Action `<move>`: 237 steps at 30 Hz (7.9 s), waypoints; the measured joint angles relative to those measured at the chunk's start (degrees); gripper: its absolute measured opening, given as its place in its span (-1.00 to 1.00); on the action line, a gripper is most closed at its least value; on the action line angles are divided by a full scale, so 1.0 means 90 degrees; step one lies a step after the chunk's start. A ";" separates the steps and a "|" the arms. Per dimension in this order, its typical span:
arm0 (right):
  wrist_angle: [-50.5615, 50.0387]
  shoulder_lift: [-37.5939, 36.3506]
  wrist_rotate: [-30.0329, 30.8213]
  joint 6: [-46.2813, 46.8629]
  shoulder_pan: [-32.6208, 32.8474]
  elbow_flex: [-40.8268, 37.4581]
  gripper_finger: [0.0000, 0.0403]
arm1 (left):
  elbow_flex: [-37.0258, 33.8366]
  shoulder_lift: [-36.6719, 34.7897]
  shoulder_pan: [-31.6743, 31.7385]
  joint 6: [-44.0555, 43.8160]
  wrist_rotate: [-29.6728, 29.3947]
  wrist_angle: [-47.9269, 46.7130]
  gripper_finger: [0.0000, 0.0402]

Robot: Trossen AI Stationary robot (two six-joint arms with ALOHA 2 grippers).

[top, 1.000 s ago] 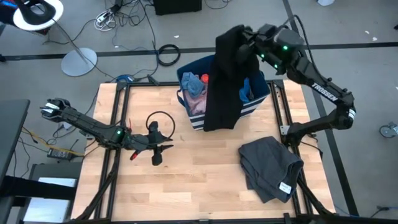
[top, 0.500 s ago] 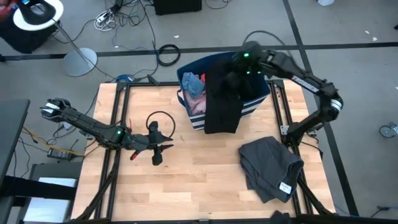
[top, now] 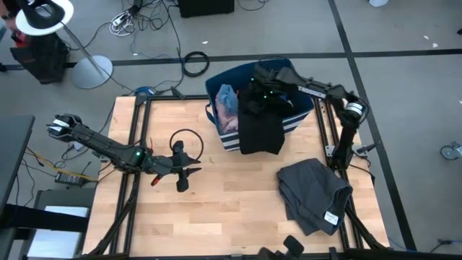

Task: Sort clothes
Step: Put the black shirt in the blue laundry bin organizer, then put the gray shorts in the blue laundry bin organizer

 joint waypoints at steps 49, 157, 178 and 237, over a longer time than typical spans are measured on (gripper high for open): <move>-0.0548 -0.3547 -0.0244 0.0601 0.0775 -0.0032 -0.36 | 0.0000 0.0001 0.0000 -0.0012 -0.0002 0.0017 -0.39; 0.2768 -0.0328 -0.0977 0.0654 0.0484 -0.0724 -0.75 | 0.0000 0.0000 0.0000 -0.0021 0.0000 0.0186 -0.39; 0.2213 0.0123 -0.1223 0.0677 0.0326 -0.0760 -0.75 | 0.0000 0.0001 0.0000 0.0144 -0.0005 0.0190 -0.39; -0.1872 -0.5327 0.2450 0.5650 0.5775 -0.2704 -0.24 | 0.0000 0.0001 0.0000 0.0143 -0.0005 0.0202 -0.39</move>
